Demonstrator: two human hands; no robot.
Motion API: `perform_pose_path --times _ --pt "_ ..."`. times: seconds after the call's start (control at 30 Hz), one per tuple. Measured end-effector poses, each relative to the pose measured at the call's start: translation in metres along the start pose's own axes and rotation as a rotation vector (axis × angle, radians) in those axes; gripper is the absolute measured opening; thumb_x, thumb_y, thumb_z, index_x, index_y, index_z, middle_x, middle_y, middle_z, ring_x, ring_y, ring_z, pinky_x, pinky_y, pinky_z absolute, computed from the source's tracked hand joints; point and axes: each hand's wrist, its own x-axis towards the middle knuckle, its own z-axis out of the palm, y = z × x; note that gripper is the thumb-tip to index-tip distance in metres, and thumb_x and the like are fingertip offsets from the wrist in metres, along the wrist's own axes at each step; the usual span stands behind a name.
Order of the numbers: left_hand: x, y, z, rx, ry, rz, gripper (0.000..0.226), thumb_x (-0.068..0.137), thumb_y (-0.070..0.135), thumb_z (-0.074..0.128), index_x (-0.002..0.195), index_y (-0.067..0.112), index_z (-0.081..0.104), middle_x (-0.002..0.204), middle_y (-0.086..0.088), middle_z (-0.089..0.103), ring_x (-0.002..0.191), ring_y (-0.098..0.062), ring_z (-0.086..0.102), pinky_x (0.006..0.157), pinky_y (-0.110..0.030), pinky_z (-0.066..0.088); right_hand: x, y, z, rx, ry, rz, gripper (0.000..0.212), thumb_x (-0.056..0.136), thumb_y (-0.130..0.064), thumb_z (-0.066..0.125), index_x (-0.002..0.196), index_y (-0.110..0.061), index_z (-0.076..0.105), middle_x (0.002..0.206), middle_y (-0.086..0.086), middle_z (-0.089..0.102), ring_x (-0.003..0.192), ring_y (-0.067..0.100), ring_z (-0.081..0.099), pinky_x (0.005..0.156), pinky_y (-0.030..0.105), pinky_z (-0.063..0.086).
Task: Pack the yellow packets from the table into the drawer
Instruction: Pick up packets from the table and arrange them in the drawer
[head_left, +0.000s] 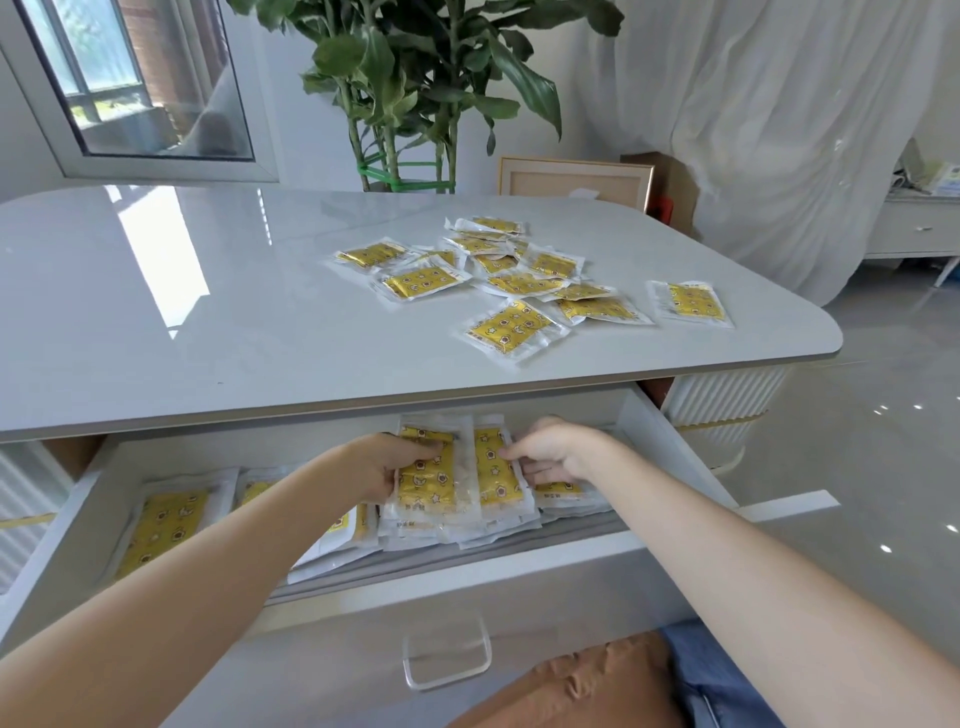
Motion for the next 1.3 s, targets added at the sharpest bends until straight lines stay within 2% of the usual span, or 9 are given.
perform_pose_path --times 0.17,0.33,0.43,0.63,0.7,0.83,1.0,1.13,1.3 --pt "-0.003 -0.004 -0.027 0.0 0.029 0.006 0.014 0.089 0.013 0.062 0.095 0.001 0.062 0.064 -0.012 0.071 0.054 -0.021 0.069 0.069 -0.04 0.055 0.012 0.0 0.01 -0.225 0.167 -0.043 0.05 0.087 -0.01 0.067 0.132 -0.001 0.045 0.125 0.014 0.058 0.109 0.024 0.061 0.086 0.032 0.056" --pt "-0.004 -0.009 -0.051 -0.03 0.072 -0.014 0.007 0.092 0.007 0.057 0.091 0.001 0.06 0.067 -0.014 0.071 0.047 -0.022 0.068 0.045 -0.037 0.057 0.0 0.002 0.016 -0.691 0.385 -0.156 0.019 0.087 -0.014 0.066 0.102 -0.007 0.056 0.102 0.01 0.061 0.093 0.025 0.065 0.056 0.026 0.046" --pt "-0.003 -0.011 -0.055 -0.038 0.064 -0.014 0.008 0.094 0.003 0.052 0.099 0.0 0.059 0.087 -0.016 0.067 0.059 -0.025 0.069 0.049 -0.037 0.056 -0.005 0.003 0.02 -0.879 0.472 -0.313 0.027 0.086 -0.007 0.065 0.111 -0.008 0.055 0.109 0.011 0.061 0.099 0.027 0.062 0.068 0.029 0.044" --pt "-0.009 -0.012 -0.065 -0.022 0.086 0.02 0.01 0.092 -0.005 0.051 0.099 -0.004 0.058 0.089 -0.017 0.064 0.077 -0.026 0.062 0.079 -0.039 0.055 -0.015 -0.005 0.045 -0.904 -0.052 -0.44 0.053 0.085 -0.014 0.066 0.135 -0.023 0.051 0.136 0.003 0.052 0.123 0.023 0.051 0.101 0.035 0.043" --pt "-0.008 -0.015 -0.072 -0.021 0.111 0.012 0.013 0.091 -0.006 0.053 0.103 -0.005 0.058 0.093 -0.018 0.065 0.081 -0.028 0.063 0.082 -0.041 0.056 -0.015 -0.007 0.058 -0.998 -0.116 -0.448 0.055 0.088 -0.011 0.059 0.14 -0.025 0.047 0.143 0.003 0.047 0.126 0.024 0.048 0.102 0.035 0.043" --pt "0.007 -0.021 -0.075 -0.011 0.103 -0.008 0.033 0.086 -0.008 0.059 0.119 -0.005 0.056 0.121 -0.017 0.062 0.115 -0.029 0.058 0.106 -0.039 0.042 -0.013 -0.009 0.068 -1.029 -0.088 -0.439 0.061 0.089 0.005 0.045 0.144 -0.023 0.042 0.147 0.006 0.043 0.128 0.026 0.048 0.099 0.031 0.045" --pt "0.023 -0.026 -0.051 0.109 0.095 0.067 0.046 0.079 -0.014 0.059 0.122 -0.004 0.049 0.122 -0.022 0.056 0.111 -0.034 0.059 0.097 -0.042 0.049 -0.011 -0.008 0.059 -0.882 -0.05 -0.428 0.056 0.09 0.004 0.04 0.14 -0.018 0.046 0.141 0.006 0.051 0.126 0.024 0.05 0.098 0.029 0.045" --pt "0.019 -0.029 -0.038 0.576 0.329 0.287 0.059 0.074 0.002 0.069 0.129 0.005 0.047 0.122 -0.012 0.056 0.109 -0.027 0.058 0.083 -0.032 0.052 -0.007 -0.007 0.055 -0.799 -0.023 -0.417 0.052 0.089 0.002 0.041 0.136 -0.019 0.049 0.136 0.006 0.054 0.125 0.023 0.05 0.102 0.034 0.045" --pt "-0.003 -0.026 -0.05 0.837 0.391 0.55 0.076 0.071 0.013 0.08 0.137 0.008 0.043 0.137 -0.007 0.046 0.118 -0.021 0.053 0.093 -0.028 0.046 -0.008 -0.007 0.056 -0.822 -0.051 -0.488 0.045 0.09 -0.011 0.053 0.133 -0.025 0.053 0.133 0.002 0.056 0.119 0.021 0.053 0.098 0.035 0.047"
